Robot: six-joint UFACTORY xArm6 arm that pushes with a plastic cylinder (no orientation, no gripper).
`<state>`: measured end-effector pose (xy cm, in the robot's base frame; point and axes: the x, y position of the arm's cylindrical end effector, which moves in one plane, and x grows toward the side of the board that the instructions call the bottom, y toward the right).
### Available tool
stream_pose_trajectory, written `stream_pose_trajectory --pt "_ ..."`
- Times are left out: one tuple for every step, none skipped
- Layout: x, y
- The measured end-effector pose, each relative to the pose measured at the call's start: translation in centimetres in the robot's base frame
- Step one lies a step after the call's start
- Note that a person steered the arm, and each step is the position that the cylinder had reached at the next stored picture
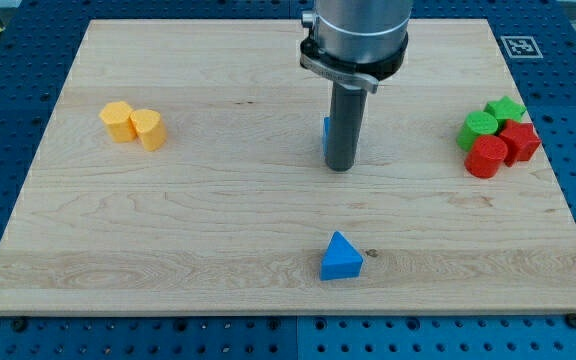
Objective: Slide the blue cube to the top right
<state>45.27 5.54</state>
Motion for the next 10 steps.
stream_pose_trajectory --pt "-2.4 0.4" --pt "-4.8 0.6" --pt "-7.5 0.6" --pt "-9.9 0.6" --pt "-10.2 -1.4" --pt "-13.0 -2.7" --pt "-14.8 -1.5" --pt "-15.4 1.1" --pt "-17.4 3.5" --pt "-19.1 5.4"
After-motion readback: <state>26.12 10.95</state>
